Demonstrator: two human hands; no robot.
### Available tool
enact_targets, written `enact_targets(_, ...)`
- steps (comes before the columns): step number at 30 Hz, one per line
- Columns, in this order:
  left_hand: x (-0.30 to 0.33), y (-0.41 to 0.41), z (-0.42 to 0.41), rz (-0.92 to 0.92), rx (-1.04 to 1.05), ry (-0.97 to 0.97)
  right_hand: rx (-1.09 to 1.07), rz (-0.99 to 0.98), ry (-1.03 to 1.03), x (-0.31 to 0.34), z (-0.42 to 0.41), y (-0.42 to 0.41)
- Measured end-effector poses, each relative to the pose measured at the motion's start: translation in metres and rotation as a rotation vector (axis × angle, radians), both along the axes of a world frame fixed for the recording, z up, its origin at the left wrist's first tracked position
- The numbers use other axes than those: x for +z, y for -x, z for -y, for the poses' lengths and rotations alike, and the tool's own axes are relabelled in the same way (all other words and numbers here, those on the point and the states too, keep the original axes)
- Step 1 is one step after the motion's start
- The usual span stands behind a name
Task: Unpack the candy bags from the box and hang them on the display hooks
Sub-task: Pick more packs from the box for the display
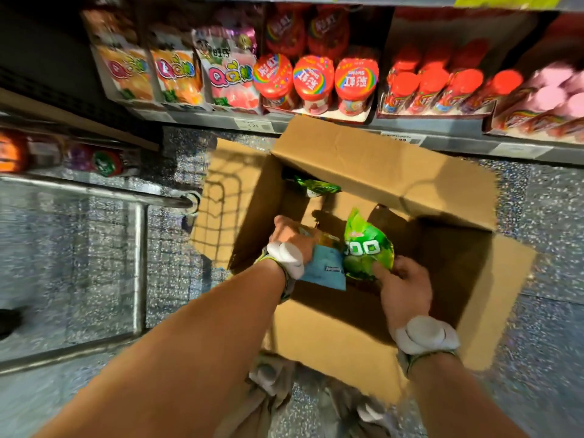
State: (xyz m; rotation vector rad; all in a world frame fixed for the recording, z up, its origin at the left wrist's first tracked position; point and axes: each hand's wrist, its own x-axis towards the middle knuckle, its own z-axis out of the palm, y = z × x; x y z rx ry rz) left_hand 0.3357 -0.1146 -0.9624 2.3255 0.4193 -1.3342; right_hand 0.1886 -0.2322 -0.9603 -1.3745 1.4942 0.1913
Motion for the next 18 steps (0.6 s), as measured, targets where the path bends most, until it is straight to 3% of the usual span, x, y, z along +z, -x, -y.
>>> enact_targets(4,0.033,0.003,-0.014,0.076,0.189,0.149,-0.17,0.083,-0.115,0.049,-0.01,0.008)
enact_targets(7,0.075,0.009,-0.02,0.029,0.18,0.266,-0.423,0.168,-0.278,0.094,-0.014,0.013)
enact_targets(10,0.11,0.014,-0.028,0.074,0.117,0.289,-0.602,0.203,-0.294,0.141,-0.016,0.018)
enact_targets(18,0.248,0.021,-0.024,0.015,-0.05,0.303,-0.644,0.371,-0.428,0.258,-0.013,0.011)
